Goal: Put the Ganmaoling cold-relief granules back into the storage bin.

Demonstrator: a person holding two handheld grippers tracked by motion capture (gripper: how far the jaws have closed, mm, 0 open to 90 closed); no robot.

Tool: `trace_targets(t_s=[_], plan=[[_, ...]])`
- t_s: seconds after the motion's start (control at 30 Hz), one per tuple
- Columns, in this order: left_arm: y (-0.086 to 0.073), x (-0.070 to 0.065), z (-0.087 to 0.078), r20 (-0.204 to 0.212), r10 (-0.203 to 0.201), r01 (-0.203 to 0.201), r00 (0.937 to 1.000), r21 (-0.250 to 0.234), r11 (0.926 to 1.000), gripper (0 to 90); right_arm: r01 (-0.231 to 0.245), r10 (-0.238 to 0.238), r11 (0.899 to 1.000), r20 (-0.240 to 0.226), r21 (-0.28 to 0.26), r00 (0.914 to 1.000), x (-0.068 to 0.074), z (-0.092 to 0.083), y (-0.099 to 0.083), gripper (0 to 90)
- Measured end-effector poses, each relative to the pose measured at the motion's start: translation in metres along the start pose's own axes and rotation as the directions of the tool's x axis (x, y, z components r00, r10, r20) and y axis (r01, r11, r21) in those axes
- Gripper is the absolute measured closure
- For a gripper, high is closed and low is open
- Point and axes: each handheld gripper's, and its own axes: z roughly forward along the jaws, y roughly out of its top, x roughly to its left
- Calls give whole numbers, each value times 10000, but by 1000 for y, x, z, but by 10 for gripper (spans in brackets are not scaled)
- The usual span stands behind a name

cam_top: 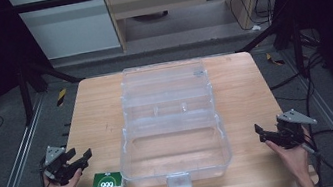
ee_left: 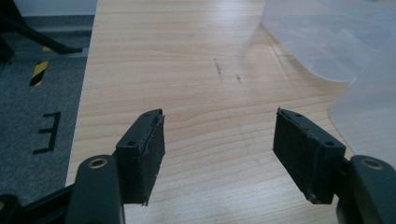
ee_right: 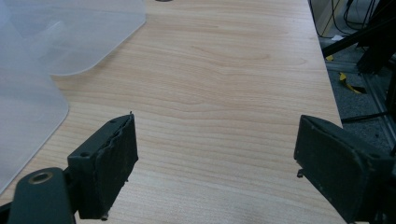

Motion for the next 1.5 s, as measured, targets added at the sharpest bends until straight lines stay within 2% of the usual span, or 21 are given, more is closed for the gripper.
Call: trace_targets(t_s=[0.17, 0.2, 0.23, 0.33, 0.4, 0.43, 0.47, 0.5, 0.57, 0.6, 0.63, 0.73, 0.97, 1.0, 1.03, 1.17, 1.23, 1.27, 1.4, 1.43, 1.5], plan=[[8, -5, -5, 493, 439, -436, 9978, -77, 9990, 339, -63, 63, 10000, -27, -53, 10000, -1, -2, 0, 133], [11, -7, -8, 685, 741, -735, 9949, -113, 9972, 339, 13, -13, 9999, 16, -113, 10000, -1, -2, 0, 133], [11, -7, -8, 685, 741, -735, 9949, -113, 9972, 338, 13, -13, 9999, 16, -113, 10000, -1, -2, 0, 133], [17, -11, -12, 1137, 1072, -1055, 9877, -206, 9942, 337, 42, -42, 9999, 59, -113, 10000, 0, -3, 0, 132], [23, -14, -17, 1450, 1477, -1456, 9783, -254, 9890, 332, 34, -33, 9999, 67, -158, 10000, 1, -4, 1, 131], [23, -14, -17, 1450, 1477, -1456, 9783, -254, 9890, 329, 34, -33, 9999, 67, -158, 10000, 1, -4, 1, 131], [26, -16, -20, 1598, 1684, -1666, 9727, -248, 9857, 326, 50, -50, 9998, 1, -167, 10000, 1, -5, 1, 130], [26, -16, -20, 1598, 1684, -1666, 9727, -248, 9857, 321, 104, -103, 9998, 40, -188, 9999, 1, -5, 0, 130], [30, -17, -23, 1735, 1969, -1959, 9649, -231, 9804, 319, 94, -95, 9998, -20, -163, 10000, 2, -5, 0, 130], [35, -17, -27, 1911, 2182, -2190, 9570, -167, 9756, 305, 199, -199, 9997, 17, -167, 9998, 2, -4, 0, 129], [35, -17, -27, 1911, 2182, -2190, 9570, -167, 9756, 302, 199, -199, 9997, 17, -167, 9998, 2, -4, 0, 129], [43, -17, -32, 2152, 2545, -2591, 9428, -71, 9658, 287, 212, -212, 9997, -24, -129, 9998, 2, -4, 0, 126], [56, -17, -43, 2905, 3218, -3366, 9012, 13, 9416, 246, 280, -280, 9996, -72, -66, 9996, 2, -4, -1, 119], [59, -17, -46, 3070, 3400, -3584, 8889, 40, 9336, 237, 344, -344, 9994, -86, -13, 9994, 2, -3, -1, 115], [59, -17, -46, 3070, 3400, -3584, 8889, 40, 9336, 233, 344, -344, 9994, -86, -13, 9994, 2, -3, -1, 115], [64, -18, -50, 3521, 3774, -4056, 8565, 68, 9140, 219, 403, -403, 9992, -60, 18, 9992, 2, -3, -1, 114], [65, -19, -52, 3653, 4003, -4355, 8404, 156, 9000, 205, 478, -477, 9989, -66, 32, 9988, 2, -2, -2, 109], [66, -20, -53, 3726, 4182, -4594, 8285, 249, 8879, 205, 478, -477, 9989, -66, 32, 9988, 2, -2, -2, 109], [68, -22, -56, 4004, 4588, -5167, 7932, 439, 8550, 195, 516, -515, 9987, -78, 36, 9986, 2, -2, -2, 104], [69, -22, -56, 4133, 4694, -5334, 7803, 479, 8445, 193, 519, -519, 9986, -81, 38, 9986, 2, -2, -2, 104], [70, -24, -57, 4275, 4858, -5570, 7624, 514, 8289, 185, 522, -521, 9986, -99, 64, 9986, 2, -2, -2, 100]])
